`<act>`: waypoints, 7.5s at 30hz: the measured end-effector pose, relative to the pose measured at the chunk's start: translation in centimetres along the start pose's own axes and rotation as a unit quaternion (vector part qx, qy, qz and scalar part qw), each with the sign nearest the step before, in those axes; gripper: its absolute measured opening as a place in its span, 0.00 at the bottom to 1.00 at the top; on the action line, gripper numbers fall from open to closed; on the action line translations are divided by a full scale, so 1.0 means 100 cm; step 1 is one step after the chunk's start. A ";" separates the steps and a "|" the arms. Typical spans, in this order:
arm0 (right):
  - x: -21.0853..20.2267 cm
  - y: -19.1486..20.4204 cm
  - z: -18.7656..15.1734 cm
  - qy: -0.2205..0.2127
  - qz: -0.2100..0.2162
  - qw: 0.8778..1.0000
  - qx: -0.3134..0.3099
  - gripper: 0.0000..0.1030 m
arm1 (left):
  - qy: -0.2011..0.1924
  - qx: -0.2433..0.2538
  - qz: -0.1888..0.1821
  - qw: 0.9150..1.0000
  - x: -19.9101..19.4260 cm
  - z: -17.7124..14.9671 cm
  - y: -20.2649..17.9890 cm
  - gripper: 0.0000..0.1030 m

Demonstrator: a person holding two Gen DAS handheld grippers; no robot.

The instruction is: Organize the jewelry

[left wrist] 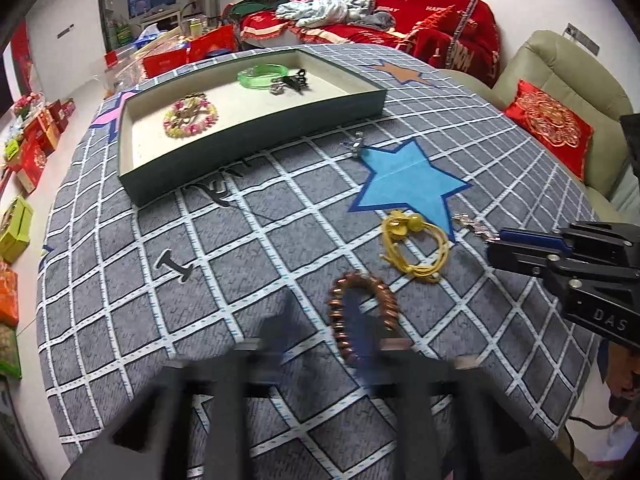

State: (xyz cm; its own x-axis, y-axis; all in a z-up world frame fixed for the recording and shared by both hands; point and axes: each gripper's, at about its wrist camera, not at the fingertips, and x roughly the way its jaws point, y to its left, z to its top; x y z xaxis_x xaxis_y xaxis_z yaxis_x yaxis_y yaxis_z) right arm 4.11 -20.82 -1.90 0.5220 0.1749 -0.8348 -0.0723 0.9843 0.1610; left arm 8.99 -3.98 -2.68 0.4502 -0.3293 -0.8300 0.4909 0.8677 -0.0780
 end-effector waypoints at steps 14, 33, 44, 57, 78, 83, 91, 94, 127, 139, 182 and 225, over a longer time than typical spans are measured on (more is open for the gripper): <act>-0.003 -0.004 -0.001 -0.006 0.009 1.000 0.012 0.16 | 0.016 0.036 0.014 0.999 0.010 -0.002 -0.009 0.74; -0.011 -0.011 0.013 -0.022 0.014 0.999 0.032 0.16 | -0.005 0.009 -0.027 1.000 -0.006 0.008 -0.003 0.28; -0.016 -0.003 0.069 -0.053 0.024 0.998 0.015 0.15 | -0.052 -0.016 -0.020 0.998 -0.022 0.049 0.020 0.28; 0.024 -0.024 0.034 0.033 0.005 0.998 0.047 0.44 | -0.038 -0.036 -0.019 0.998 -0.006 0.052 0.039 0.28; 0.012 -0.010 0.039 0.008 -0.042 0.999 0.020 0.11 | -0.043 -0.037 -0.022 0.998 -0.004 0.055 0.044 0.28; 0.003 -0.010 0.056 -0.012 -0.035 0.999 0.023 0.11 | -0.049 -0.039 -0.019 0.998 -0.007 0.059 0.048 0.28; -0.004 -0.014 0.072 -0.023 -0.029 0.999 0.023 0.11 | -0.051 -0.043 -0.016 0.998 -0.008 0.061 0.052 0.28; -0.007 -0.016 0.083 -0.031 -0.024 0.999 0.024 0.11 | -0.053 -0.046 -0.018 0.997 -0.009 0.063 0.053 0.28; 0.133 -0.030 0.228 -0.030 0.072 0.995 0.062 0.10 | -0.024 -0.062 0.053 0.996 0.080 0.162 0.107 0.28; 0.144 -0.043 0.218 -0.010 0.061 0.996 0.061 0.15 | -0.010 -0.046 0.083 0.995 0.090 0.158 0.102 0.28; 0.087 -0.016 0.211 -0.045 0.067 0.996 0.043 0.77 | -0.070 -0.054 0.124 0.988 0.043 0.160 0.096 1.00; 0.090 -0.021 0.121 0.029 0.043 0.998 0.036 0.86 | 0.011 -0.067 0.038 0.997 0.012 0.034 0.002 1.00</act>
State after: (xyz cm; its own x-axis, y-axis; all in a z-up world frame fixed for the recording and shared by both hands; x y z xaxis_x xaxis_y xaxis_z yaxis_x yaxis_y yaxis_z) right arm 19.28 -21.56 -3.38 0.4663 0.2612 -0.8452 -0.0525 0.9619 0.2682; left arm 12.14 -5.49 -1.81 0.4655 -0.2535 -0.8479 0.3504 0.9326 -0.0865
